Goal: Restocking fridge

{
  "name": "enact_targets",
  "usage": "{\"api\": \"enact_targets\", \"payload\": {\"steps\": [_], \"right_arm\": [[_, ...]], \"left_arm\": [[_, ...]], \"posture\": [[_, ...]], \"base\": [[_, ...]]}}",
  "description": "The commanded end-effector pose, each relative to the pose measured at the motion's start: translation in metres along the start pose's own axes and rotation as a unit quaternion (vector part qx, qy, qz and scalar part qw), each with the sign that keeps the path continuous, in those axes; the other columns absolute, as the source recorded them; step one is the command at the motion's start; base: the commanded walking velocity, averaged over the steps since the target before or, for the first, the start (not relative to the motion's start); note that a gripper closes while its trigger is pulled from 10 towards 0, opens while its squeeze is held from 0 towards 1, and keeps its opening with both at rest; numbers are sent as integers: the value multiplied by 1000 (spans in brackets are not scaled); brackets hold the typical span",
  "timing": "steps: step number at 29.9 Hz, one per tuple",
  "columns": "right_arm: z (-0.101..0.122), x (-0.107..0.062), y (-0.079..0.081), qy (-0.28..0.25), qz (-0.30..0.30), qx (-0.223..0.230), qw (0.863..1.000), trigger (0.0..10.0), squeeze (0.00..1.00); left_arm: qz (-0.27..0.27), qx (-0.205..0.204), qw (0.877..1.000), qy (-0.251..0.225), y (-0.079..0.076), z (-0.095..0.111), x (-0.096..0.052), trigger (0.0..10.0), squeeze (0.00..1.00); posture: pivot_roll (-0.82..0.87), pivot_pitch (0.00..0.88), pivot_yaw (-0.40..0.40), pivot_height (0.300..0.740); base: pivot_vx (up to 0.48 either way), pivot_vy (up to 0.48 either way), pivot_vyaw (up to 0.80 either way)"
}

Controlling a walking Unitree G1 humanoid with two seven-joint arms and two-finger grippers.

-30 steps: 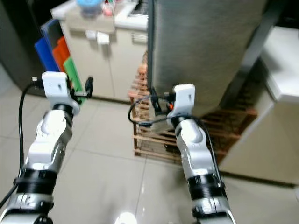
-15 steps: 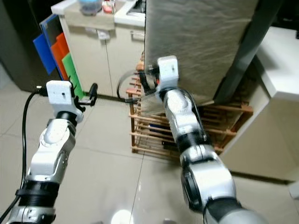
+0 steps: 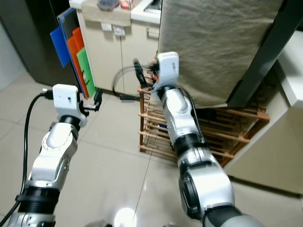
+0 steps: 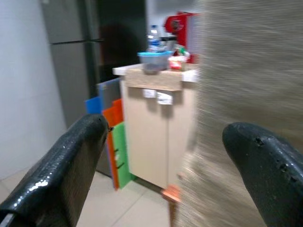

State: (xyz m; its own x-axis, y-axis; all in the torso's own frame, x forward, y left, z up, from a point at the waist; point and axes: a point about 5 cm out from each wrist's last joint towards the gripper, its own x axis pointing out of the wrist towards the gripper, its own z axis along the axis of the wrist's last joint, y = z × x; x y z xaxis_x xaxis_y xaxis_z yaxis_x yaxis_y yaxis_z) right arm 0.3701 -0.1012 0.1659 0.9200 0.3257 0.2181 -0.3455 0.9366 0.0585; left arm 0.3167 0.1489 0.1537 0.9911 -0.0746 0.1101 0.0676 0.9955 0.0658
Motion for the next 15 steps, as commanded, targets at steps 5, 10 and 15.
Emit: {"api": "enact_targets", "payload": {"steps": [5,10,15], "right_arm": [[6,-54,-35,-35,-101,-26,994,10000,0],[-4,-77,-43,-17,-137,-28,990,10000,0],[4,-73,-41,-22,-137,-31,990,10000,0]], "left_arm": [[-32,-7,999,-24,-9,14,10,10000,0],[-69,-3,996,-52,-19,30,16,10000,0],[-78,-3,995,-61,-21,35,18,10000,0]], "posture": [[-103,12,39,740],[-110,0,49,740],[-104,0,51,740]], "base": [[446,0,0],[445,0,0],[446,0,0]]}}
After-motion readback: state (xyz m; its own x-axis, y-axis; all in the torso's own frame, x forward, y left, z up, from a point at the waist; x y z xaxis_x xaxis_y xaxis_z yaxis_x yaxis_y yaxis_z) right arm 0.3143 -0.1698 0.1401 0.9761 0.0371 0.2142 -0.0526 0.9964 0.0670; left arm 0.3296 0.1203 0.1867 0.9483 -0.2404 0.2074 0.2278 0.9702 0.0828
